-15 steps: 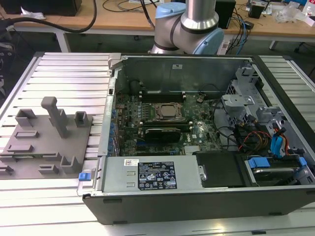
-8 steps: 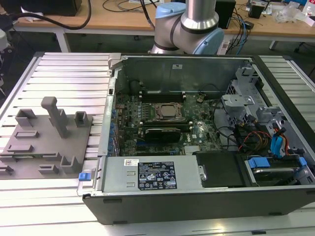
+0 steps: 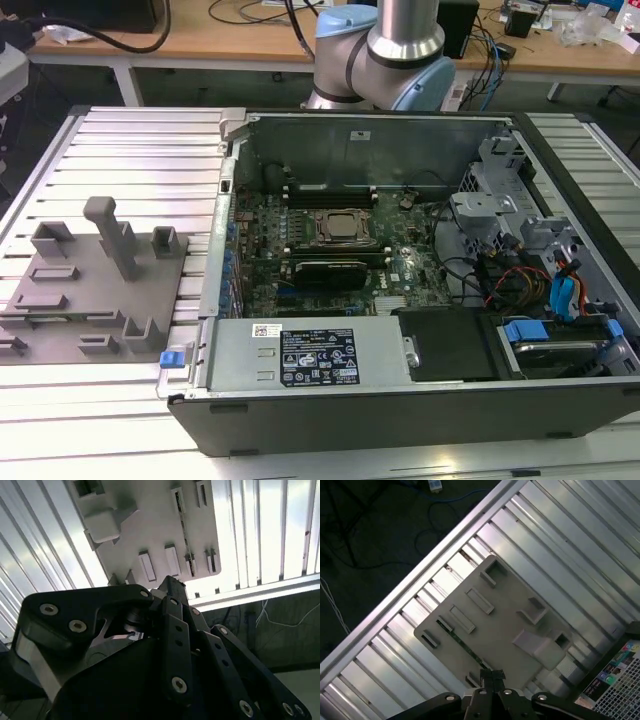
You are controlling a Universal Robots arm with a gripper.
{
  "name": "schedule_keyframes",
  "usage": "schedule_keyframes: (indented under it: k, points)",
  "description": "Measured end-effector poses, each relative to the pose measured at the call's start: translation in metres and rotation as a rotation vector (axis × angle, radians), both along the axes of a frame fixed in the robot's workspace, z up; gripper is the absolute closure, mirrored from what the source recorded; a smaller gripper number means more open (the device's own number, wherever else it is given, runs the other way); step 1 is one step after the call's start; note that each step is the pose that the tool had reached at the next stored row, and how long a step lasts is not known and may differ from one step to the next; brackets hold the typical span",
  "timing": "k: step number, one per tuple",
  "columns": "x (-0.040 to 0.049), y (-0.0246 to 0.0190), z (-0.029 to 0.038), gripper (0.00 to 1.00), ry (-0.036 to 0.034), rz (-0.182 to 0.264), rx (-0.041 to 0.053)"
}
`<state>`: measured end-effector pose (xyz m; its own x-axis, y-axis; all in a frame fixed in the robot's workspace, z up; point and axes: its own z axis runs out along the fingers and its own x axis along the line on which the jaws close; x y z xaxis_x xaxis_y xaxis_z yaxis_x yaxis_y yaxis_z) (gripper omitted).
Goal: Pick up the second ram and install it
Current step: 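Pick up the second ram and move it above second insertion slot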
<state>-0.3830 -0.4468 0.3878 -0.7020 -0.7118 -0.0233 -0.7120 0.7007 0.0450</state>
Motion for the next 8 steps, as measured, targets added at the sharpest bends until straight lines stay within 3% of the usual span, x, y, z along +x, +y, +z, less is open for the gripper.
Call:
schedule_keyframes:
  k: [8]
  points:
    - [0.0, 0.0, 0.0, 0.89, 0.0, 0.148, 0.0]
